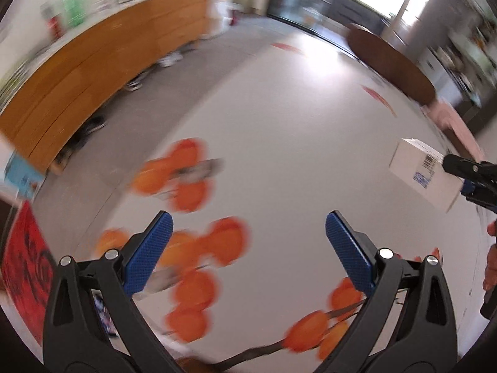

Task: Collect trash
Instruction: 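Carry the white box over the trash bin with the right gripper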

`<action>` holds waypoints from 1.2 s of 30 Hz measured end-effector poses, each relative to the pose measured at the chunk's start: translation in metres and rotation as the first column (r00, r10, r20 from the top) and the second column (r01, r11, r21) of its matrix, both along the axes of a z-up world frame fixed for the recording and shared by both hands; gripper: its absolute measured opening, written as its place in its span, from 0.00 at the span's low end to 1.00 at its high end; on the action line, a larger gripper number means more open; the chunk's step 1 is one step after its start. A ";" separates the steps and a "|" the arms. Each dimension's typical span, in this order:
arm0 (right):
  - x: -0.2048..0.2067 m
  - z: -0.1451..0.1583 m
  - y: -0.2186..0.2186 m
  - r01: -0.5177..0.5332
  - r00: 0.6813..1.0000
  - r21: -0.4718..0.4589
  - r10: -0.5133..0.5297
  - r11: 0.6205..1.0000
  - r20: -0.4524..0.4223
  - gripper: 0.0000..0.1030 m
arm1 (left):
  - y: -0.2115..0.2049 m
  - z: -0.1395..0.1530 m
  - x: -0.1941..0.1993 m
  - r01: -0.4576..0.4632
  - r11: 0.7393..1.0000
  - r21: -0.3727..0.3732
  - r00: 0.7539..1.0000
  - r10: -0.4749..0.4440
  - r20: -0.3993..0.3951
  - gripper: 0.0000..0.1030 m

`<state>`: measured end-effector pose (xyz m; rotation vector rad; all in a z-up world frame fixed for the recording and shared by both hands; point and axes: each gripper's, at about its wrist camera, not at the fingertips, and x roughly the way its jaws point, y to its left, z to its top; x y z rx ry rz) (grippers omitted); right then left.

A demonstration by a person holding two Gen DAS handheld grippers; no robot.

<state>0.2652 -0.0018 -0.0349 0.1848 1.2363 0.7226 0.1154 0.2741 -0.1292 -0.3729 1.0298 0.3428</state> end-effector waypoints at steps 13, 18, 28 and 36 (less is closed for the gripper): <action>-0.186 0.005 0.294 -0.475 0.874 0.105 0.482 0.874 -0.057 0.65 | 0.197 -0.016 -0.273 -0.454 0.891 0.003 0.891 0.454 -0.013 0.93; -0.289 -0.059 0.407 -0.623 0.758 0.095 0.629 0.777 -0.172 0.65 | 0.253 -0.066 -0.390 -0.610 0.792 0.001 0.788 0.607 -0.106 0.93; -0.440 -0.247 0.529 -0.791 0.561 -0.016 0.716 0.611 -0.416 0.65 | 0.302 -0.213 -0.559 -0.818 0.572 -0.059 0.566 0.783 -0.259 0.93; -0.521 -0.371 0.596 -0.845 0.502 -0.100 0.716 0.525 -0.486 0.65 | 0.313 -0.305 -0.622 -0.880 0.466 -0.094 0.471 0.826 -0.310 0.93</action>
